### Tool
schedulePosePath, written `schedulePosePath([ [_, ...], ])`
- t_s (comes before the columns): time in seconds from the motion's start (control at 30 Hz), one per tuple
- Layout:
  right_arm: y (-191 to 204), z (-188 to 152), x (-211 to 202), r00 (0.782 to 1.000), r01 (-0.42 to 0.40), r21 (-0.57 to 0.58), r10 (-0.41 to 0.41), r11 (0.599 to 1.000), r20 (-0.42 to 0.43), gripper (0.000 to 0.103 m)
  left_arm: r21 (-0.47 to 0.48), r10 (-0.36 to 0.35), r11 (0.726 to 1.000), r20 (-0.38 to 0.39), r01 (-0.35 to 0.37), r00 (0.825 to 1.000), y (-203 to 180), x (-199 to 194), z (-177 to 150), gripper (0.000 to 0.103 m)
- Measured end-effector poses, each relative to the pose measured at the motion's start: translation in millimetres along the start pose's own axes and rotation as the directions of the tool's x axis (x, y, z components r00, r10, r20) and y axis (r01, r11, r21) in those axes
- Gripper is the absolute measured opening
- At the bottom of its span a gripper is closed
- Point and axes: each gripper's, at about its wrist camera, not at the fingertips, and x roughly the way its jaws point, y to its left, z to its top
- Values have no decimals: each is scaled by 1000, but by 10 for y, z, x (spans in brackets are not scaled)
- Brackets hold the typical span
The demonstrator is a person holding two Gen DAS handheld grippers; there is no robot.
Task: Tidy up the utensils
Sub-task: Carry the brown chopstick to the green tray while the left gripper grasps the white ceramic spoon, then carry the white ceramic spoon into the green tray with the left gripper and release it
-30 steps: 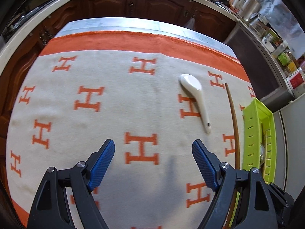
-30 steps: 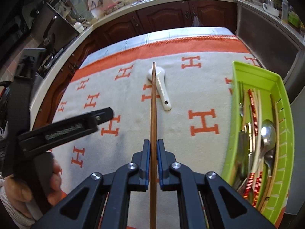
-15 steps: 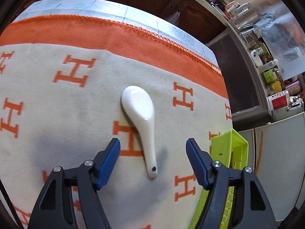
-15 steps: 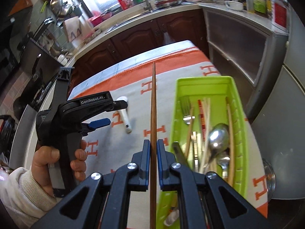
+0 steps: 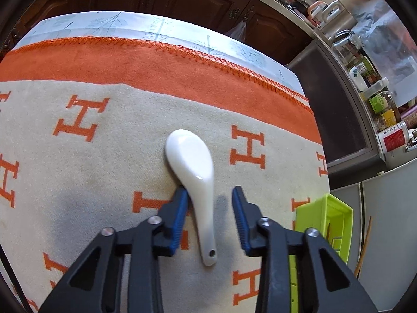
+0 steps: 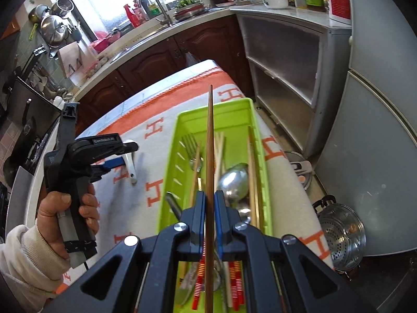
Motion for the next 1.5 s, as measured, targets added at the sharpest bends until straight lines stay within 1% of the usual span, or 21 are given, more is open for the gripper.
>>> schedulePosePath([
  [0.03,-34,-7,11,1000,9,0,-9,1000,-7,7,-4,4,1000,1,-4,1000,4,13,7,17],
  [0.17,-109,-52,75,997,54,-4,-54,999,-59,7,-14,1,1000,0,-1,1000,11,42,30,16],
  [0.23,-129,-78,86,996,50,-3,-50,999,-71,7,-15,1,1000,1,-1,1000,6,37,21,14],
  [0.47,-104,-140,46,997,42,-27,-44,999,-62,7,9,-8,1000,-7,8,1000,-85,76,-11,8],
  [0.53,-108,-154,28,997,40,-23,-41,999,-61,7,19,-3,1000,-12,3,1000,-122,82,-24,5],
  [0.6,-107,-154,7,997,39,-21,-40,999,-59,7,31,8,999,-7,-8,1000,-165,71,-48,5],
  [0.7,-123,-161,-37,998,34,-18,-35,999,-56,7,51,0,999,0,0,1000,-228,-2,-88,5],
  [0.8,-138,-150,-96,998,34,-13,-35,999,-48,7,97,-4,995,9,3,1000,-310,-140,-133,5],
  [0.87,-142,-136,-149,999,38,-15,-39,999,-38,7,132,-13,991,22,10,1000,-360,-300,-170,5],
  [1.03,-140,-109,-270,999,42,-18,-43,999,-18,7,229,-27,973,71,10,997,-482,-795,-322,5],
  [1.2,-144,-106,-346,999,38,-9,-38,999,-23,7,293,-50,956,94,21,994,-582,-1207,-519,5],
  [1.27,-140,-110,-384,999,39,-14,-40,999,-18,7,327,-65,944,92,31,994,-639,-1336,-636,5],
  [1.37,-138,-114,-414,998,52,-23,-53,998,-19,7,393,-71,919,80,34,994,-778,-1455,-864,5],
  [1.5,-171,-112,-443,998,57,-12,-58,998,-22,7,454,-93,888,35,67,995,-952,-1457,-1181,5],
])
